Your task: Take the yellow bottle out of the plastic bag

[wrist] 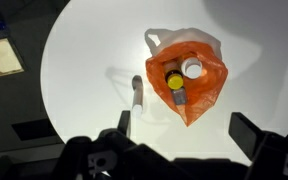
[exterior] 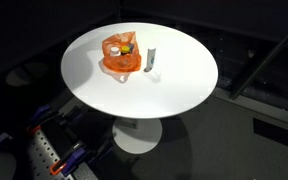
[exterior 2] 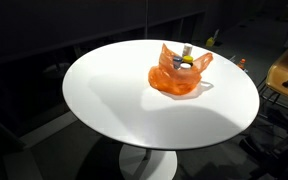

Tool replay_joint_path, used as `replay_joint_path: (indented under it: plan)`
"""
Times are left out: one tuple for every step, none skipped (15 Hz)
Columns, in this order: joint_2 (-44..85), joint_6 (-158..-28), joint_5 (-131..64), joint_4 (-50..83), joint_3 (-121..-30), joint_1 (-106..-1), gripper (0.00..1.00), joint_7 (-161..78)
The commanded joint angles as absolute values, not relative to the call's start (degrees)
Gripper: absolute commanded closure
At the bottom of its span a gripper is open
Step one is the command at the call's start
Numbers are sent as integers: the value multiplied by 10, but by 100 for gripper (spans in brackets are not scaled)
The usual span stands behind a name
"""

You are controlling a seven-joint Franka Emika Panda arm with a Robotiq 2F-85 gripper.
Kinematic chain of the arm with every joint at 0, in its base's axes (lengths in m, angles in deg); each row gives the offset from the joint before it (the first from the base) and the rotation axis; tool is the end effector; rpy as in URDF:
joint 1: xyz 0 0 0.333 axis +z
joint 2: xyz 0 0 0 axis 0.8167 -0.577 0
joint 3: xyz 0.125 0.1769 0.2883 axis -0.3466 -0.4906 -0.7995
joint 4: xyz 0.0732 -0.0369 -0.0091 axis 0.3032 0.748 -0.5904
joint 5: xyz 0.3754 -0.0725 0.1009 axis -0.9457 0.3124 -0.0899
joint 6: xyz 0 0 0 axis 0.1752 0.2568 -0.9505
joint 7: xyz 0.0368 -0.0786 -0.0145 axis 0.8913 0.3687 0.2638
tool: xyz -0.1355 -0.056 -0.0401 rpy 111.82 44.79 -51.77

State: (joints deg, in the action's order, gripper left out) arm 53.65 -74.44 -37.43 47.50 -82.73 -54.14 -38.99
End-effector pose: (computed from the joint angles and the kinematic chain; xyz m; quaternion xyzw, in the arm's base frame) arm 0.4793 0.0374 0.5351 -0.9967 -0.0138 -0.0800 0.0051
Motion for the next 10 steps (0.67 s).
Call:
replay_joint_path:
  plan:
    - [439,-722,-369,378,-831,-534,0,-399]
    - [417,-719,-371,361,-832,-532,0,-399]
    - [398,-717,-372,346,-832,-530,0,-397]
    - [378,-712,-374,333,-831,-527,0,-395]
    - [359,-709,-375,322,-831,-525,0,-395]
    - [342,-704,-378,314,-831,-522,0,-391]
    - [326,-700,-377,305,-831,-520,0,-390]
    - [312,-698,-373,300,-831,-518,0,-392]
    - [301,-697,-370,298,-831,-516,0,-392]
    - [292,-703,-362,300,-831,-514,0,-396]
